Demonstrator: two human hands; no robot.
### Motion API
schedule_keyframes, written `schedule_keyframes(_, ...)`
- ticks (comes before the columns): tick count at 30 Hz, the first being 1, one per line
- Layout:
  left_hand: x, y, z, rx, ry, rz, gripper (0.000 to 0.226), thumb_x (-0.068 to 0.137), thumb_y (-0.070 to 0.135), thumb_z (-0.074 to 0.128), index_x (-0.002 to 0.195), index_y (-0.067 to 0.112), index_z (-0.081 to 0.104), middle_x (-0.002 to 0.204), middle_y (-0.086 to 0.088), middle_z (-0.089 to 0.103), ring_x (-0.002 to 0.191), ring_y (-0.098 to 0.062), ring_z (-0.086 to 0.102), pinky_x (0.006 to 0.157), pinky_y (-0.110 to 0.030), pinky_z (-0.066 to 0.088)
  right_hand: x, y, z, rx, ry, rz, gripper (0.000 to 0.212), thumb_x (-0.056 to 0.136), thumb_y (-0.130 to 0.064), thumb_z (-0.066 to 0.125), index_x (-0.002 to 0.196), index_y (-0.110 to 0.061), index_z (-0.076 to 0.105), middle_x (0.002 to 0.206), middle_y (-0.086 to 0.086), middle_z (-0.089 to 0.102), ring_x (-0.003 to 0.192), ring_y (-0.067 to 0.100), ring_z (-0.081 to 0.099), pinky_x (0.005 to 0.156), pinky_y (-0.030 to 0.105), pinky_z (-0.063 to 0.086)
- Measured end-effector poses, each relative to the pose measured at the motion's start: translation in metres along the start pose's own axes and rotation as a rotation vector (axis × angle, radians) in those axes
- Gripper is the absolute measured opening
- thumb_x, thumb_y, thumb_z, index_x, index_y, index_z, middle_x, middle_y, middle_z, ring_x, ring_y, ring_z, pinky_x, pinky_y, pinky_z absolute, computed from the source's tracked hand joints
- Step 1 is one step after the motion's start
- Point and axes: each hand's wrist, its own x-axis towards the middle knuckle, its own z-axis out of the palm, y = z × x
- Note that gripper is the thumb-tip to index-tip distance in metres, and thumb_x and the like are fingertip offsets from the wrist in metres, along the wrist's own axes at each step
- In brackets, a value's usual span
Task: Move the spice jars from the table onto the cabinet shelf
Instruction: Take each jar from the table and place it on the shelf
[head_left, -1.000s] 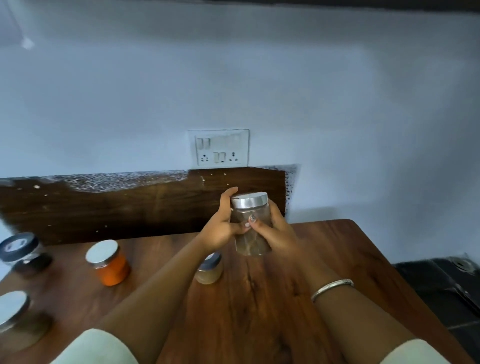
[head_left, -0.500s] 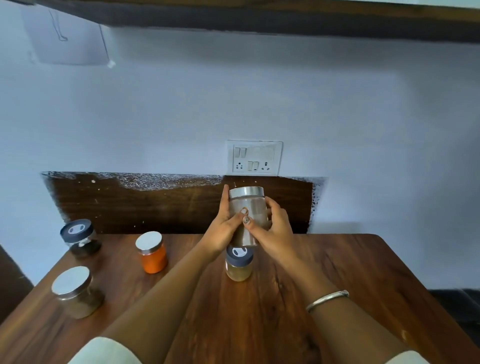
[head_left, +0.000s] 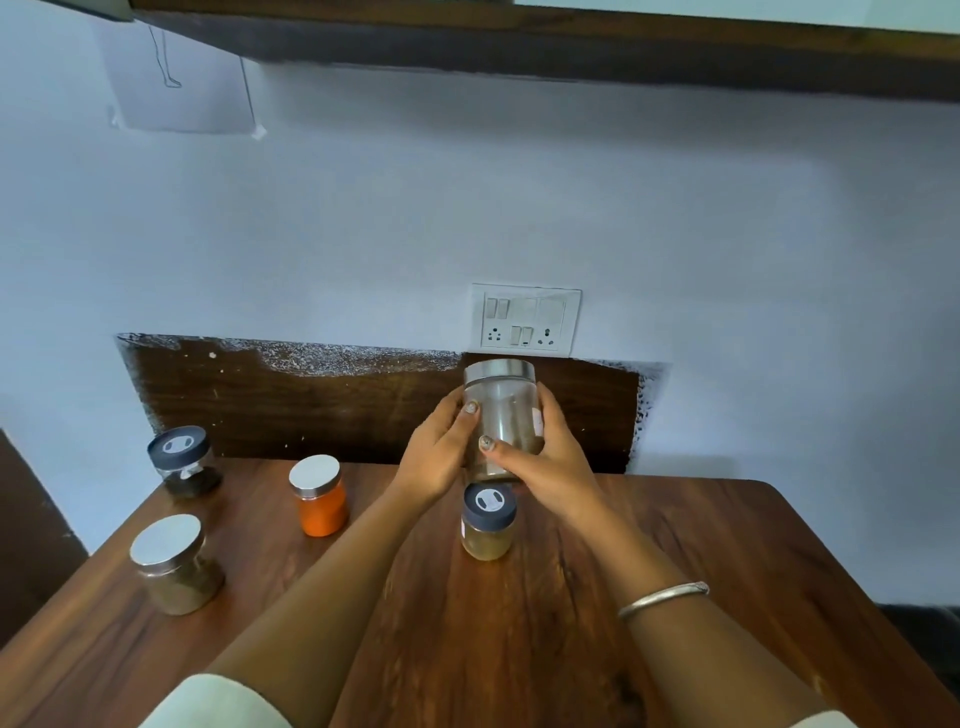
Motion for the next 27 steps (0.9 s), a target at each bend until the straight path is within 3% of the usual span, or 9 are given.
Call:
schedule_keyframes(2, -0.002, 0.003, -0.001, 0.060, -0.003, 0.027, 0.035, 0.096, 0.027, 0.048, 0.129, 0.035, 0.042, 0.100, 0.012, 0.065, 0.088, 0.005, 0.064, 0.071, -0.009, 0.049, 0.001, -0.001, -0.001, -0.160, 0.072, 0.002, 0.116, 0.050, -0.064, 0.076, 0.145, -0.036, 0.015, 0.133, -0.007, 0.044, 0.119, 0.014, 0.048, 0.095, 0.035, 0.049)
schedule_keyframes(5, -0.002, 0.009, -0.002, -0.099, -0.104, -0.092, 0.069, 0.090, 0.025, 0.058, 0.146, 0.031, 0.019, 0.105, -0.008, 0.067, 0.090, -0.016, 0.069, 0.071, -0.022, 0.055, -0.001, -0.004, 0.002, -0.263, 0.081, -0.017, 0.124, 0.046, -0.074, 0.069, 0.147, -0.037, 0.008, 0.138, 0.002, 0.041, 0.119, 0.018, 0.048, 0.093, 0.039, 0.050)
schedule_keyframes(8, -0.004, 0.015, -0.004, -0.211, -0.167, -0.067, 0.067, 0.083, 0.024, 0.066, 0.139, 0.033, 0.029, 0.101, -0.005, 0.071, 0.090, -0.020, 0.070, 0.068, -0.026, 0.055, -0.005, -0.008, 0.002, -0.245, 0.048, -0.061, 0.124, 0.044, -0.080, 0.065, 0.146, -0.040, 0.008, 0.140, 0.000, 0.041, 0.123, 0.018, 0.046, 0.095, 0.042, 0.049)
schedule_keyframes(10, -0.007, 0.018, -0.007, -0.214, -0.155, -0.024, 0.066, 0.080, 0.025, 0.068, 0.134, 0.039, 0.034, 0.107, -0.003, 0.069, 0.097, -0.019, 0.068, 0.075, -0.027, 0.055, -0.006, -0.010, -0.004, -0.076, -0.013, -0.053, 0.117, 0.051, -0.070, 0.071, 0.146, -0.040, 0.009, 0.139, 0.000, 0.045, 0.119, 0.015, 0.051, 0.093, 0.038, 0.051)
schedule_keyframes(13, -0.008, 0.017, -0.012, -0.256, -0.121, -0.073, 0.090, 0.073, 0.032, 0.068, 0.146, 0.036, 0.017, 0.111, -0.008, 0.067, 0.100, -0.022, 0.067, 0.083, -0.035, 0.054, -0.004, -0.006, -0.017, 0.106, -0.113, -0.011, 0.094, 0.077, -0.029, 0.073, 0.147, -0.042, 0.011, 0.118, -0.002, 0.059, 0.091, 0.007, 0.067, 0.063, 0.020, 0.053)
schedule_keyframes(15, -0.010, 0.015, -0.013, -0.274, -0.139, -0.061, 0.090, 0.074, 0.032, 0.065, 0.147, 0.036, 0.012, 0.109, -0.003, 0.069, 0.100, -0.020, 0.067, 0.081, -0.031, 0.055, -0.004, -0.005, -0.021, 0.123, -0.185, 0.004, 0.089, 0.080, -0.018, 0.070, 0.144, -0.046, 0.016, 0.108, -0.006, 0.063, 0.086, 0.009, 0.069, 0.056, 0.020, 0.050)
schedule_keyframes(21, -0.015, 0.021, -0.015, 0.054, -0.221, -0.026, 0.085, 0.082, 0.054, 0.053, 0.144, 0.046, -0.005, 0.131, -0.006, 0.056, 0.111, -0.015, 0.060, 0.097, -0.034, 0.048, -0.007, -0.011, -0.020, 0.057, -0.106, -0.028, 0.098, 0.060, -0.043, 0.080, 0.136, -0.057, 0.020, 0.112, -0.002, 0.063, 0.094, 0.011, 0.066, 0.064, 0.020, 0.052)
schedule_keyframes(25, -0.019, 0.027, -0.017, 0.227, -0.297, -0.012, 0.099, 0.076, 0.052, 0.058, 0.140, 0.048, -0.018, 0.124, -0.008, 0.058, 0.089, -0.009, 0.066, 0.075, -0.021, 0.053, -0.007, -0.013, -0.021, 0.012, -0.082, -0.063, 0.116, 0.043, -0.065, 0.078, 0.139, -0.055, 0.016, 0.120, 0.002, 0.061, 0.109, 0.017, 0.060, 0.083, 0.036, 0.054)
schedule_keyframes(27, -0.019, 0.029, -0.018, 0.240, -0.283, 0.000, 0.103, 0.074, 0.051, 0.061, 0.141, 0.047, -0.018, 0.125, -0.009, 0.058, 0.095, -0.013, 0.064, 0.083, -0.030, 0.054, -0.007, -0.012, -0.023, 0.036, -0.099, -0.066, 0.118, 0.043, -0.062, 0.080, 0.142, -0.051, 0.016, 0.120, 0.007, 0.060, 0.111, 0.019, 0.059, 0.090, 0.042, 0.052)
